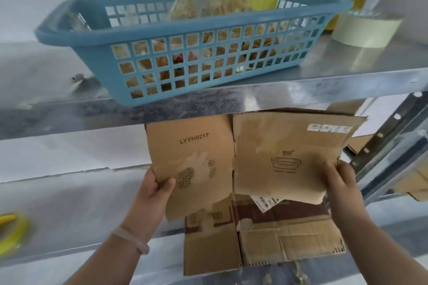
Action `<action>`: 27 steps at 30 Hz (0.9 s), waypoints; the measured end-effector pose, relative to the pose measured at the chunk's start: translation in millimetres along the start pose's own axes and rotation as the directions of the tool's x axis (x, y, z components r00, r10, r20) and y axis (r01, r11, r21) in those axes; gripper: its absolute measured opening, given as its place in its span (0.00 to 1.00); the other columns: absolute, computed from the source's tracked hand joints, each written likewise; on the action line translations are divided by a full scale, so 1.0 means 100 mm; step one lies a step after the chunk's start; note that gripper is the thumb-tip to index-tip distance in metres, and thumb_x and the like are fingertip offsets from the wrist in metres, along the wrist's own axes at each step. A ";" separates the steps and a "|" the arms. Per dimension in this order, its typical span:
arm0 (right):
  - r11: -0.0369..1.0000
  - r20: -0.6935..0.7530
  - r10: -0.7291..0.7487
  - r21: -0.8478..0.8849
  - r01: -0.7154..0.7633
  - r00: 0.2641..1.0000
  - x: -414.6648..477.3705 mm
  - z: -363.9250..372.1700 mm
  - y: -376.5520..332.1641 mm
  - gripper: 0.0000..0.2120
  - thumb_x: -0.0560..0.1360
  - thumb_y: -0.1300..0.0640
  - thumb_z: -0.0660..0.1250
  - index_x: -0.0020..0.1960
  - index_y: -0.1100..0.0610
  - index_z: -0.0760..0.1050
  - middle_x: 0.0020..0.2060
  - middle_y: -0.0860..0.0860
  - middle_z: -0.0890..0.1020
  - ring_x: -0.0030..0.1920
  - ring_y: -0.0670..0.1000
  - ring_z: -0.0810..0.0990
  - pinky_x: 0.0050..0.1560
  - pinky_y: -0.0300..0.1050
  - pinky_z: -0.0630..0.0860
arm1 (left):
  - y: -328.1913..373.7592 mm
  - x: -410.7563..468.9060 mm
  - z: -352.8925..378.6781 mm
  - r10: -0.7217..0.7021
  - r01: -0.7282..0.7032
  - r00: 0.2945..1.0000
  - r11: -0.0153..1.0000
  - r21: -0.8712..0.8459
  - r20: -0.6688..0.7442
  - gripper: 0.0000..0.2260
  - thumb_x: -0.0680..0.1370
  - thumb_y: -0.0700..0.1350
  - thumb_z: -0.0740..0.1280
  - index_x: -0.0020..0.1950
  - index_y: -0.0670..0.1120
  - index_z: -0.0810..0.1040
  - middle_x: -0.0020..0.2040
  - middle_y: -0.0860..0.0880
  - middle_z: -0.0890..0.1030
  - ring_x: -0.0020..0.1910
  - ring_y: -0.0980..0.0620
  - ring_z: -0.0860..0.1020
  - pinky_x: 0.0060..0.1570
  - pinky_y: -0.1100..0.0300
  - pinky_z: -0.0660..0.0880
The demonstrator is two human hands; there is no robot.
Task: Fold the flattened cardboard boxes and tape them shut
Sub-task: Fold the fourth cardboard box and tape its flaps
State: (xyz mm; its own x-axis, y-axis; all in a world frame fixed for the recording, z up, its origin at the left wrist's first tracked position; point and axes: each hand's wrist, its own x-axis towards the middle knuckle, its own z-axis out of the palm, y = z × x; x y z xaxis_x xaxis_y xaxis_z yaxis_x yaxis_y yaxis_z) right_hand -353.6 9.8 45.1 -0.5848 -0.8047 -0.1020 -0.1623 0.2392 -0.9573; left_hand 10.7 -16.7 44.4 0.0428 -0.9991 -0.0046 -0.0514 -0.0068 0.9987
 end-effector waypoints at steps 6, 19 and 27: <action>0.993 -0.023 -0.012 0.114 0.015 1.000 -0.11 -0.06 -0.07 0.15 0.81 0.41 0.56 0.64 0.46 0.69 0.58 0.49 0.75 0.51 0.48 0.76 0.39 0.42 0.70 | 0.00 0.04 -0.08 -0.104 0.117 0.992 0.975 -0.188 0.077 0.17 0.77 0.32 0.63 0.59 0.51 0.80 0.57 0.48 0.83 0.57 0.49 0.79 0.55 0.52 0.72; 0.983 0.050 -0.011 0.182 0.002 0.999 -0.17 -0.02 -0.25 0.12 0.75 0.30 0.53 0.56 0.28 0.67 0.59 0.44 0.72 0.53 0.45 0.73 0.42 0.41 0.70 | 0.06 -0.03 -0.16 -0.067 0.082 0.993 0.984 -0.160 0.100 0.32 0.57 0.69 0.77 0.56 0.54 0.82 0.55 0.50 0.84 0.53 0.53 0.81 0.49 0.58 0.76; 0.984 0.146 -0.096 0.161 0.072 0.985 -0.25 0.08 -0.30 0.09 0.67 0.27 0.55 0.48 0.19 0.64 0.52 0.29 0.70 0.51 0.40 0.71 0.47 0.39 0.68 | 0.07 -0.04 -0.13 -0.087 0.096 0.994 0.980 -0.174 0.061 0.29 0.62 0.62 0.77 0.58 0.50 0.78 0.52 0.52 0.85 0.49 0.55 0.82 0.44 0.60 0.78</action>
State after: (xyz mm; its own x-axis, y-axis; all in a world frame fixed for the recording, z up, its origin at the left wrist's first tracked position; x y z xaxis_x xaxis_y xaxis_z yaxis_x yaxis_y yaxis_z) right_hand -327.6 18.8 74.2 -0.4440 -0.8947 -0.0481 -0.0738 0.0900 -0.9932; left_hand 23.5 -12.1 52.0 -0.0140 -0.9954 -0.0945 0.1269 -0.0955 0.9873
